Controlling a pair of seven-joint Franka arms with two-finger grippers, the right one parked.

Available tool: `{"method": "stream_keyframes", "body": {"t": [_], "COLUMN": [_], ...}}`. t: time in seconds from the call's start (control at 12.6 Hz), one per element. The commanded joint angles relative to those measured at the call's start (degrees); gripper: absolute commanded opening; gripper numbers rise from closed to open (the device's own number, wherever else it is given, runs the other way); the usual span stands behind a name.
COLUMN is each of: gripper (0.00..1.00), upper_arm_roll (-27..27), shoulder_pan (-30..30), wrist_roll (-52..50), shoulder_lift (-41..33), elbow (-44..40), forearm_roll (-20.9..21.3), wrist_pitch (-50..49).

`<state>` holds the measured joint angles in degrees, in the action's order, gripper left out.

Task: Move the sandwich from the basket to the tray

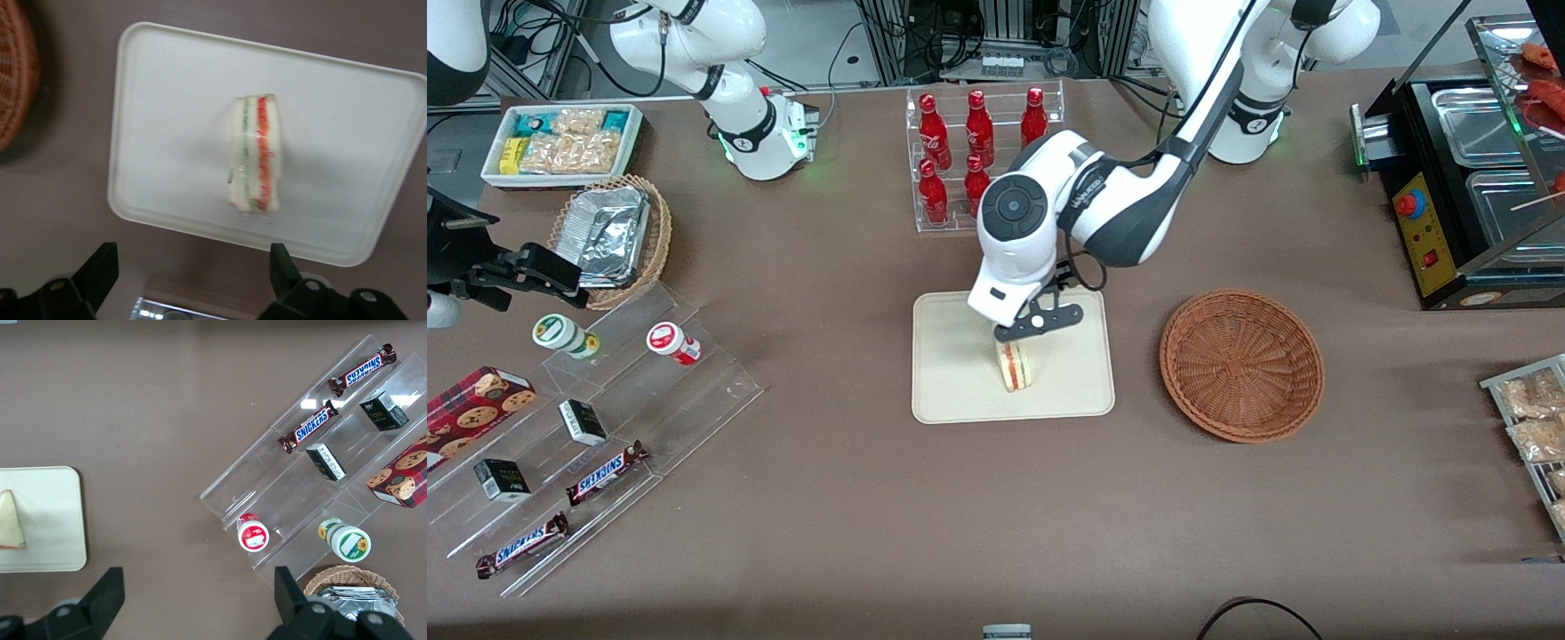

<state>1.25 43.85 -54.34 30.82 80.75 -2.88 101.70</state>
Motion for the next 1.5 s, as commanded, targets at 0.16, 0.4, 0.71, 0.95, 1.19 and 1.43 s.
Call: {"method": "stream_keyframes", "body": {"t": [0.16,0.4,0.71,0.95,1.19,1.43], "gripper": [1.0,1.0,1.0,1.0,1.0,1.0], "upper_arm_roll": [1.0,1.0,1.0,-3.0,-12.0,-13.6], "shoulder_pan": [-3.9,-9.5,-15.5,-23.5,-35.8,-41.7], "wrist_roll": [11.3,20.6,29.2,34.7,38.6,46.4], "shoulder_lift": [-9.2,-15.8,-21.1,-25.5,-28.4,-32.0], "elbow": [10.8,17.4,21.6,23.9,23.0,22.3], "forearm_roll": [2.4,2.4,2.7,3.1,4.1,4.3], "wrist_pitch": [-1.6,-1.7,-3.4,-7.2,-11.5,-17.2]}}
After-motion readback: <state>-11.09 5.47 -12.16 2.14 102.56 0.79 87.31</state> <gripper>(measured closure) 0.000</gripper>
